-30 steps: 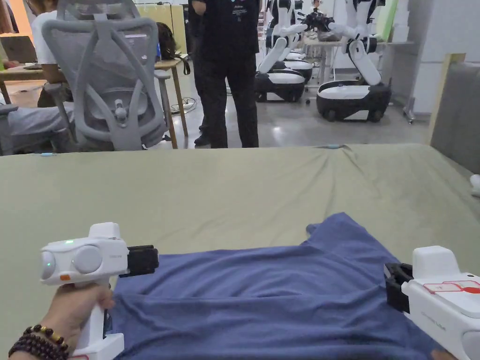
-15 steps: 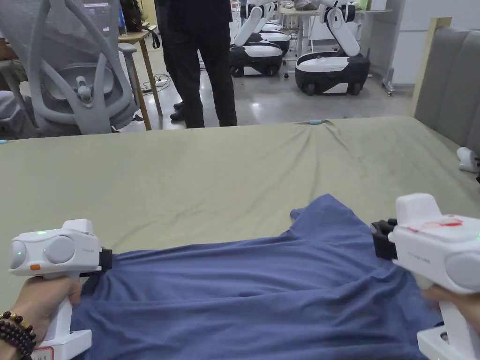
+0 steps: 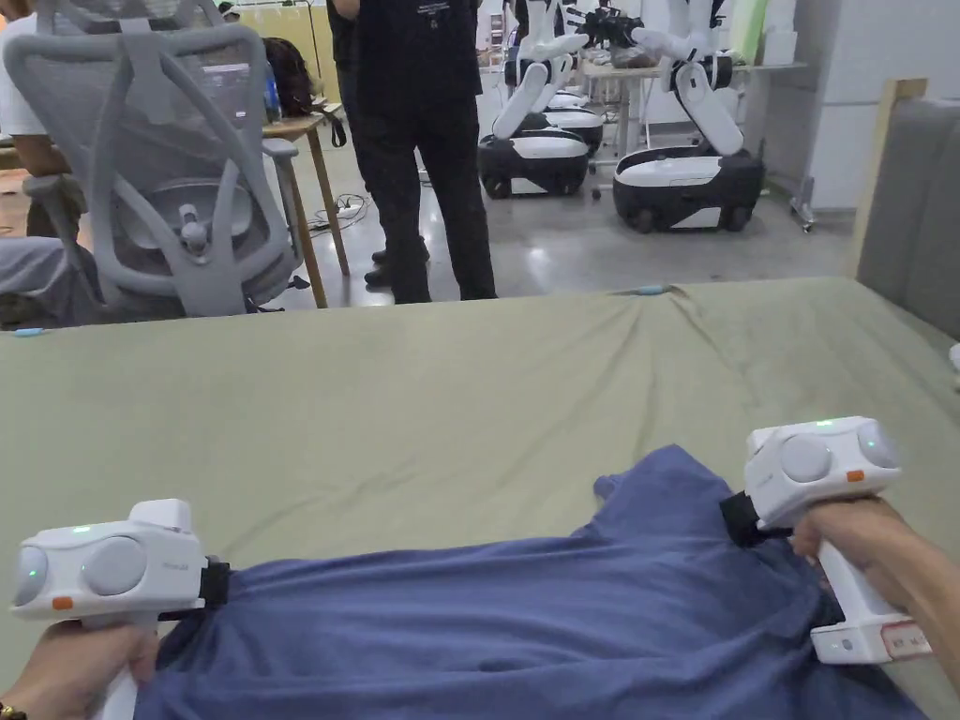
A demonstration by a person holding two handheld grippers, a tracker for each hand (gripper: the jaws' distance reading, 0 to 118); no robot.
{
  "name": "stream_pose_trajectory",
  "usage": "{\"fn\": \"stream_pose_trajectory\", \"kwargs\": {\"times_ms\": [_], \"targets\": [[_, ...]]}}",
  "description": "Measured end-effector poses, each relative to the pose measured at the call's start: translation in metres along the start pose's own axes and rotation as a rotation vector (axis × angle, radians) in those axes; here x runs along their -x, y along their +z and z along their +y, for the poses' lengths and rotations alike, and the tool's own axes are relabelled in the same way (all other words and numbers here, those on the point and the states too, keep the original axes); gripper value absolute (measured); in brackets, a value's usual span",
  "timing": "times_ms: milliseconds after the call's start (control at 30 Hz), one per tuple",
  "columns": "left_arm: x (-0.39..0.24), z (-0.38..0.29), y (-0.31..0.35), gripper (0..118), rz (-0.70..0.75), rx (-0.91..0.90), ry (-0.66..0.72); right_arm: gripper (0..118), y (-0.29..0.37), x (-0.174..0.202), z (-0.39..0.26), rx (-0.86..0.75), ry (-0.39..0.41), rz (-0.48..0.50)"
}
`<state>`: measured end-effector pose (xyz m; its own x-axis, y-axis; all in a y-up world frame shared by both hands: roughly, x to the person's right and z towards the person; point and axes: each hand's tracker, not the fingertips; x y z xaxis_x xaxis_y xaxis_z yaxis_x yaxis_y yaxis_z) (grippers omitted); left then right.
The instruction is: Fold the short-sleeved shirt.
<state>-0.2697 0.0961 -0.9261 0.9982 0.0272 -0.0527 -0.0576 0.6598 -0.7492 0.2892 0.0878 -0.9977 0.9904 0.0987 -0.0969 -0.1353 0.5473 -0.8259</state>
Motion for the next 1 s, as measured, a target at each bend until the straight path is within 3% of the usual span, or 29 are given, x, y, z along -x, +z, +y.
{"fn": "stream_pose_trajectory", "kwargs": {"times_ms": [33, 67, 100, 200, 300, 367, 467, 633, 800, 900, 1000], "targets": [[-0.002, 0.000, 0.000, 1, 0.008, 0.001, -0.003, 9, -0.009, -0.001, 0.008, -0.037, 0.063, 0.036], [-0.003, 0.000, 0.000, 1, 0.012, 0.000, 0.000, 0, -0.005, 0.000, 0.010, -0.019, 0.082, 0.016], [-0.005, -0.002, 0.004, 1, 0.014, -0.002, 0.002, 0, -0.005, 0.001, 0.011, 0.037, 0.073, 0.032], [-0.004, 0.000, 0.023, 1, 0.007, -0.033, 0.027, 0, 0.044, 0.029, -0.008, -0.049, 0.069, -0.008], [-0.001, 0.000, 0.062, 1, -0.024, -0.081, 0.020, 0, 0.078, 0.027, -0.012, -0.111, 0.005, 0.007], [0.002, -0.003, 0.095, 1, -0.056, -0.125, 0.000, 0, 0.116, 0.029, -0.022, -0.193, 0.010, -0.010], [0.008, -0.018, 0.147, 1, -0.083, -0.177, -0.012, 0, 0.158, 0.017, -0.037, -0.247, 0.023, 0.048], [0.022, -0.079, 0.203, 1, -0.125, -0.218, -0.038, 0, 0.251, 0.019, -0.129, -0.349, 0.022, 0.051], [0.034, -0.151, 0.205, 1, -0.123, -0.139, -0.037, 0, 0.248, 0.025, -0.210, -0.225, 0.104, 0.027], [0.037, -0.184, 0.187, 1, -0.144, -0.016, -0.043, 0, 0.217, 0.028, -0.238, -0.054, 0.145, 0.029], [0.034, -0.204, 0.167, 1, -0.113, 0.024, -0.064, 0, 0.172, 0.029, -0.244, 0.037, 0.185, -0.039]]}}
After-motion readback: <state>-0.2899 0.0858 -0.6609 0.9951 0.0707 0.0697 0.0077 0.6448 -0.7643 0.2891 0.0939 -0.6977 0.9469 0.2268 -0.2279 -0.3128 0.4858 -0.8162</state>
